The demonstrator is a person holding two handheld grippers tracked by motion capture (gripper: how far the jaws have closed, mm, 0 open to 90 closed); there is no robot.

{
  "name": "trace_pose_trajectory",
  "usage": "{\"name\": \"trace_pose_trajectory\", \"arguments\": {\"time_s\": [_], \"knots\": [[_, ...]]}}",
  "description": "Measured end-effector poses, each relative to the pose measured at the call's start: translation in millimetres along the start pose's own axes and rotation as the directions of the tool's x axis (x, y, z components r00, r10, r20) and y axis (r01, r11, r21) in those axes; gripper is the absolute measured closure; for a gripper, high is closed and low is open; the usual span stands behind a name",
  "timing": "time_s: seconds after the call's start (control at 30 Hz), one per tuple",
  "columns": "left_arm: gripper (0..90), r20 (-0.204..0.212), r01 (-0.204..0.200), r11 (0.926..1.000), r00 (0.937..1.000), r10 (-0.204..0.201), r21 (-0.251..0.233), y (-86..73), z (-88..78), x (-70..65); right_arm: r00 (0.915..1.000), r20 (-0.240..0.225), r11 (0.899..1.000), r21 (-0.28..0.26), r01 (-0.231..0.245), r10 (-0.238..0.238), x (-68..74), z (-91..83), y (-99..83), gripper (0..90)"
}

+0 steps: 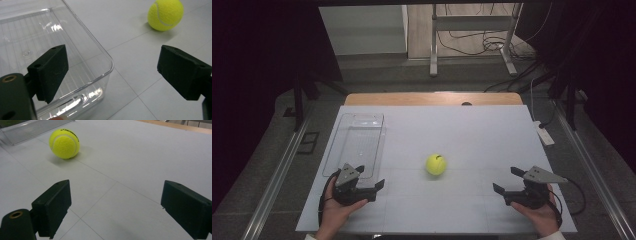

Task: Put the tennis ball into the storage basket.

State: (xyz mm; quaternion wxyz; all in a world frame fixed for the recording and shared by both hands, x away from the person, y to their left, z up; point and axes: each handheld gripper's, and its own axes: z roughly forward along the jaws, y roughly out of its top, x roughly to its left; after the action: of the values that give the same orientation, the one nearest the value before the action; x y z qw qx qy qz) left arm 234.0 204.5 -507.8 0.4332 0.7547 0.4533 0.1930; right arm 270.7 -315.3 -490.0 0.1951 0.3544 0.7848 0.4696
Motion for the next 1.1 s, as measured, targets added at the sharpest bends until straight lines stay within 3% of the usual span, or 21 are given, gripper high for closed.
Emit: {"name": "trace_pose_trajectory", "arguments": {"time_s": [0.4,1.1], "knots": [[11.2,-0.014,-0.016,0.9999,0.9998,0.016,-0.005,0.4,-0.5,-1.3,0.9998,-0.015,1.000,0.007,-0.012,0.012,-3.2,1.2,-2.3,11.1],[11.4,0.001,-0.012,0.9999,0.9999,0.012,-0.008,2.5,-0.1,-2.1,0.9999,-0.006,1.000,0.003,-0.015,0.015,-0.7,0.0,-2.3,11.9]]}}
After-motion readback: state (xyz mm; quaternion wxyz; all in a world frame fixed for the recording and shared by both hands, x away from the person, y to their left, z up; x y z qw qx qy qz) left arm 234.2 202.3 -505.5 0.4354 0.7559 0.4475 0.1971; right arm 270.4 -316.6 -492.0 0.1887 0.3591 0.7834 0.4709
